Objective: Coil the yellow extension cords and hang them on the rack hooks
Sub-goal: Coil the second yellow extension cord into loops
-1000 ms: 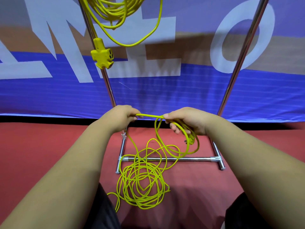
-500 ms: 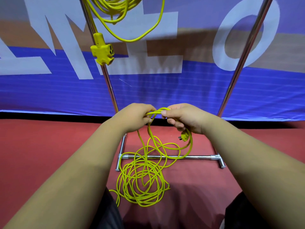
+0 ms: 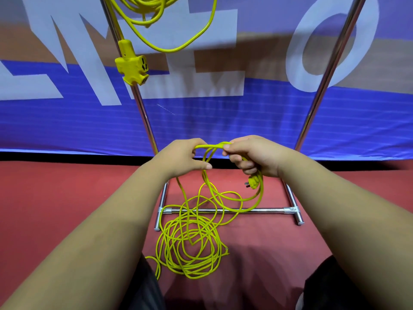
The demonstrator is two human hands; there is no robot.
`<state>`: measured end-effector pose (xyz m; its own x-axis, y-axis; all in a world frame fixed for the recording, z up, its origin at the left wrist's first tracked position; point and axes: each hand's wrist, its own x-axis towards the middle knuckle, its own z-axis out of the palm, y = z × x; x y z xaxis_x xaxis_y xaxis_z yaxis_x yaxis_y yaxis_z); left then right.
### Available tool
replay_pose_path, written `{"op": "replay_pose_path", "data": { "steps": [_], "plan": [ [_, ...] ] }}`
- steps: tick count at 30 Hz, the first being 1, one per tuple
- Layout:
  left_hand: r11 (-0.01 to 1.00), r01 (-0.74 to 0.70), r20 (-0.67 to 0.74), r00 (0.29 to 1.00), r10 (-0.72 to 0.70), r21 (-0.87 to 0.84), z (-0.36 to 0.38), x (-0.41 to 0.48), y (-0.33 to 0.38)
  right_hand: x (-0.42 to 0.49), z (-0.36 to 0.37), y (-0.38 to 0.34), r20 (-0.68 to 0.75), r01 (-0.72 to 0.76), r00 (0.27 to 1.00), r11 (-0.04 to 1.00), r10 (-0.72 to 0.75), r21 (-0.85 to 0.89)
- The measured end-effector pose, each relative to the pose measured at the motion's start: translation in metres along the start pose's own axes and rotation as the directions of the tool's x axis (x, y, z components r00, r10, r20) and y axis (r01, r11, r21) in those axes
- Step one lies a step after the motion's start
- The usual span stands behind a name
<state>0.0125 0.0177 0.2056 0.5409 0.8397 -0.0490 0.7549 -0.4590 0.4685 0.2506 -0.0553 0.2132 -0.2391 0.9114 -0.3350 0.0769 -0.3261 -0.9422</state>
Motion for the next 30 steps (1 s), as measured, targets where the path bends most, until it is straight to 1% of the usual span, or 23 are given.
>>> {"op": "replay_pose_path", "data": {
  "steps": [4, 6, 9, 12, 15, 19, 21, 26, 30],
  "plan": [
    [0.992, 0.005, -0.113, 0.994, 0.009, 0.127, 0.012, 0.009, 0.002, -0.001, -0.001, -0.003, -0.015, -0.024, 1.0, 0.998, 0.025, 0.064],
    [0.985, -0.001, -0.144, 0.989, 0.027, 0.174, 0.013, 0.011, 0.006, 0.0, -0.002, -0.004, -0.04, -0.026, 0.999, 0.996, 0.029, 0.083],
    [0.962, 0.003, -0.155, 0.987, 0.041, 0.272, 0.012, 0.012, 0.011, -0.001, -0.003, -0.005, -0.09, 0.017, 0.996, 0.999, -0.012, 0.049],
    [0.948, -0.006, -0.14, 0.989, 0.053, 0.317, 0.01, 0.016, 0.01, -0.002, -0.007, -0.003, -0.095, 0.075, 0.993, 0.997, -0.076, -0.015],
    [0.925, -0.048, -0.102, 0.99, 0.093, 0.376, 0.009, 0.017, 0.008, -0.004, -0.01, -0.001, -0.048, 0.075, 0.996, 0.995, -0.078, -0.06],
    [0.907, -0.062, -0.114, 0.986, 0.119, 0.416, 0.01, 0.016, 0.006, -0.012, -0.007, -0.001, 0.076, -0.064, 0.995, 0.997, 0.067, -0.032],
    [0.897, -0.064, -0.12, 0.984, 0.129, 0.437, 0.013, 0.016, 0.007, -0.015, -0.004, -0.003, 0.124, -0.097, 0.987, 0.994, 0.102, -0.041],
    [0.914, -0.066, -0.127, 0.984, 0.127, 0.401, 0.015, 0.015, 0.008, -0.018, 0.0, -0.009, 0.122, -0.075, 0.989, 0.992, 0.088, -0.105],
    [0.896, -0.08, -0.134, 0.979, 0.153, 0.436, 0.015, 0.013, 0.013, -0.023, 0.001, -0.011, 0.174, -0.111, 0.977, 0.99, 0.124, -0.084]
  ]
}}
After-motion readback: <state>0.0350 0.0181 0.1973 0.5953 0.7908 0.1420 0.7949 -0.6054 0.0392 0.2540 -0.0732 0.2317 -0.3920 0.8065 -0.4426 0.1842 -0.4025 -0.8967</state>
